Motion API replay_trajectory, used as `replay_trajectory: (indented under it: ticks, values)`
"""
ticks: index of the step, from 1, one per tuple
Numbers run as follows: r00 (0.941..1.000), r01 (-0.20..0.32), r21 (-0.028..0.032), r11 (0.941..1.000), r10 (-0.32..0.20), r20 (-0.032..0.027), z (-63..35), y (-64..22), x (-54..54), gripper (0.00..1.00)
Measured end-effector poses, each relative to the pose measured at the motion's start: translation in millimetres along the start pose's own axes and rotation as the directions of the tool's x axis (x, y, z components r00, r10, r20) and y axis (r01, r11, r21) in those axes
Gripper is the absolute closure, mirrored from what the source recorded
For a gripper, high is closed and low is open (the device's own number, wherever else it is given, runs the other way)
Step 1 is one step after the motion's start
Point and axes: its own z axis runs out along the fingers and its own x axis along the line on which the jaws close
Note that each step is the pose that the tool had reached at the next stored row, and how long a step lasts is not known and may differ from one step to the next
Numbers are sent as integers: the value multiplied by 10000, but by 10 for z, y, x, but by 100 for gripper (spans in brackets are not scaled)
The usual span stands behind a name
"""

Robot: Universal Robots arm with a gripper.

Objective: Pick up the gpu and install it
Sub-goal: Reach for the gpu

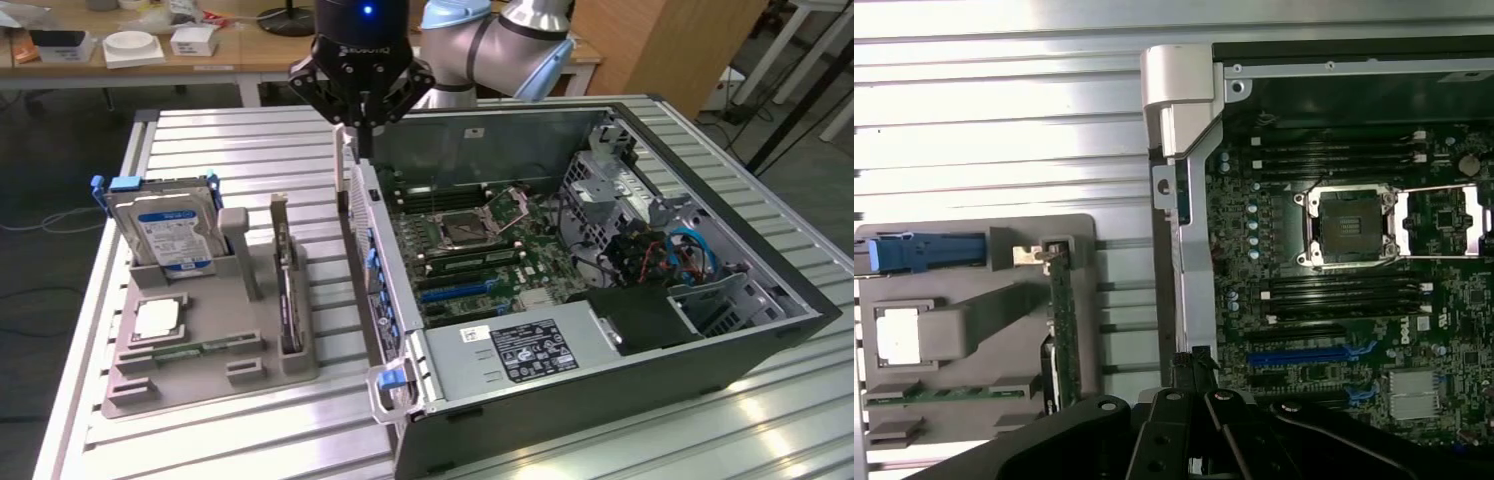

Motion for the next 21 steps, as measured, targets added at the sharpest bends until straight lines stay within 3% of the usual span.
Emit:
replay_trajectory:
  ticks: [21]
  values:
    - [10000, 0, 0, 10000, 0, 0, 0, -10, 129, 89]
